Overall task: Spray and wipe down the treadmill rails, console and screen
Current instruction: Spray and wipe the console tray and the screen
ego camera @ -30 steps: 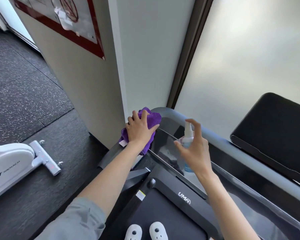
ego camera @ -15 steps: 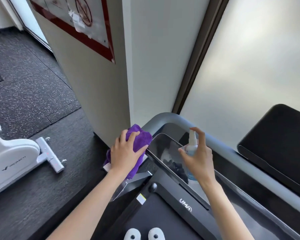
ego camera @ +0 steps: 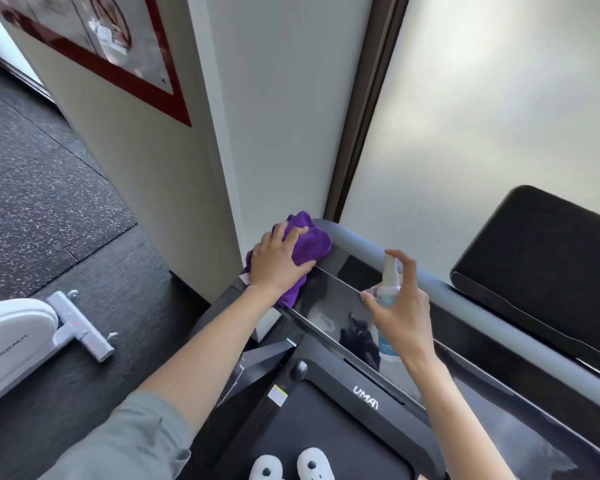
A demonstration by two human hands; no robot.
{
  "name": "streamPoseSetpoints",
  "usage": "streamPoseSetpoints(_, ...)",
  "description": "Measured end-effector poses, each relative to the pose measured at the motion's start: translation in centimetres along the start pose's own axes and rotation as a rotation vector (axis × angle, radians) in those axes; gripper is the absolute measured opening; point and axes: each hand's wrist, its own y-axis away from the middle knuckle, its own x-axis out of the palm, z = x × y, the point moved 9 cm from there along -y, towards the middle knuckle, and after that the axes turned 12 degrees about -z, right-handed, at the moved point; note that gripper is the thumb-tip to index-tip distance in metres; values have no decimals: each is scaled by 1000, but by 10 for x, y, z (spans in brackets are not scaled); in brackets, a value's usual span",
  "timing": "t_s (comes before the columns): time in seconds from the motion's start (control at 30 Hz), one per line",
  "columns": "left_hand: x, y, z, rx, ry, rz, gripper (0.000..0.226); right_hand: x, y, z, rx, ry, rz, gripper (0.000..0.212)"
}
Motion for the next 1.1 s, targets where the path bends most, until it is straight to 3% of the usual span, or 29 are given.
streamPoseSetpoints(0.23, -51, 79, 30, 5, -30, -153, 59, 12, -7, 8, 0, -26, 31, 69)
streamPoseSetpoints(0.33, -49, 76, 30, 3, -8, -208, 55, 10, -5, 0, 7, -25, 17, 69)
streamPoseSetpoints(0.53, 10, -5, -23, 72, -105, -79, 63, -10, 4, -21, 40, -37, -27, 70)
streamPoseSetpoints(0.67, 41, -45, -62, 37, -28, 2, 61, -34, 9, -28, 57, -32, -56, 70)
streamPoseSetpoints(0.87, 40, 22, -87, 186, 185, 86, 62, -55, 7, -25, 50, -33, -86, 70)
streamPoseSetpoints(1.0, 16, 63, -39, 95, 99, 10, 58, -52, 2, -17, 26, -48, -76, 67)
streamPoseSetpoints(1.1, 0, 71, -32, 190, -69, -93, 57, -44, 3, -9, 1, -59, -53, 68)
